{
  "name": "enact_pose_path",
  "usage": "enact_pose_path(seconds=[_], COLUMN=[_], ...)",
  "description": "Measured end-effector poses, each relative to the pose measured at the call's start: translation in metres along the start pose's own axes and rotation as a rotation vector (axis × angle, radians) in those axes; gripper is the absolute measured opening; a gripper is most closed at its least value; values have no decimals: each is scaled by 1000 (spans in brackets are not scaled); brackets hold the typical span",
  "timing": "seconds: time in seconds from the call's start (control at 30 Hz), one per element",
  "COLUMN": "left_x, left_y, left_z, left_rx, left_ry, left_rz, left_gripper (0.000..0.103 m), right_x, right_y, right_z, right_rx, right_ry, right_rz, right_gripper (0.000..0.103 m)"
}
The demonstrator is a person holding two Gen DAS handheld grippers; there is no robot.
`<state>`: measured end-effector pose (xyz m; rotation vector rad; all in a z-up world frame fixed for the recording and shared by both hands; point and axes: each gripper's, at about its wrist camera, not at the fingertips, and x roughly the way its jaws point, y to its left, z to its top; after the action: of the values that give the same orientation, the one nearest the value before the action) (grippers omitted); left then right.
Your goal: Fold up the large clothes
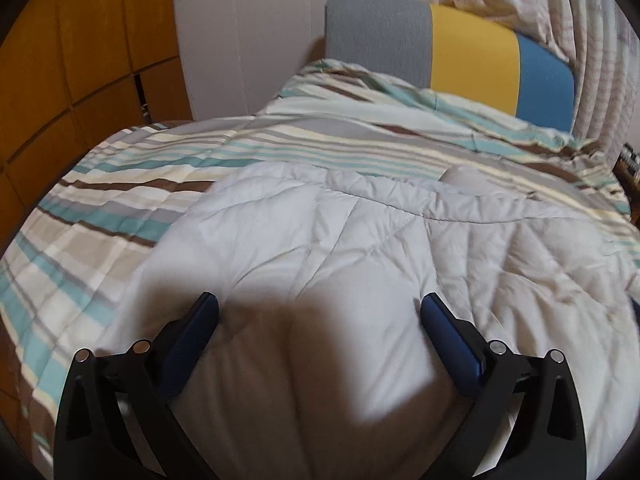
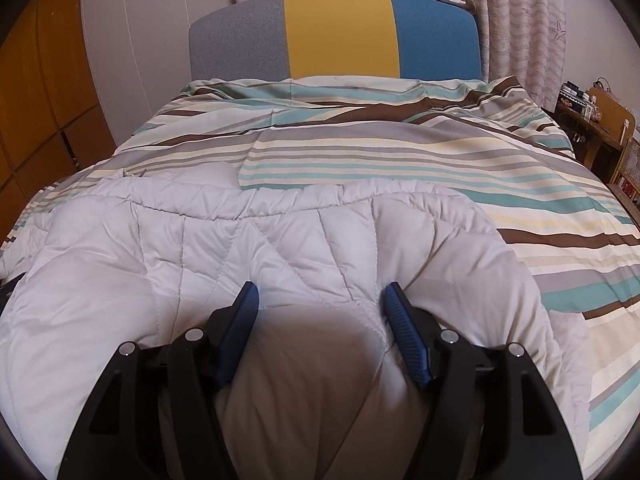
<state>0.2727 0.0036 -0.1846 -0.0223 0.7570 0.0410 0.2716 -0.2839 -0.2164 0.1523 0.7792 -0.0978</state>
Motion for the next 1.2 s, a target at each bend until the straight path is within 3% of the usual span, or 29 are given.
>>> enact_pose_path(seconds=[0.43,0.57,0.73,1.03,1.1,1.2], left_x=[-77,-77,-76,-86,-89,-99], left_y=[63,81,93,91,92,96], left_z=[-39,-53,-73,-107,-112,-120], left_rx=[-144,-207,-275,-278,-297,-357], left_ry=[-99,-65,-24,-12,-16,-45], left_rz=[45,30,1,-72,-91,-139], left_gripper=[100,100,100,100,100,99], right_x=[-31,-53,-77,-111,-121,-133], right_y=[4,6,16,32,35,36], right_z=[1,-4,-12,-29,-38,-48], right_rx=[1,12,-14,-19,-17,-9], right_ry=[-5,-21,-38,-60,-71,-83], right_rz=[-36,-29,-10,51,69,86], right_gripper=[71,71,71,71,69,57])
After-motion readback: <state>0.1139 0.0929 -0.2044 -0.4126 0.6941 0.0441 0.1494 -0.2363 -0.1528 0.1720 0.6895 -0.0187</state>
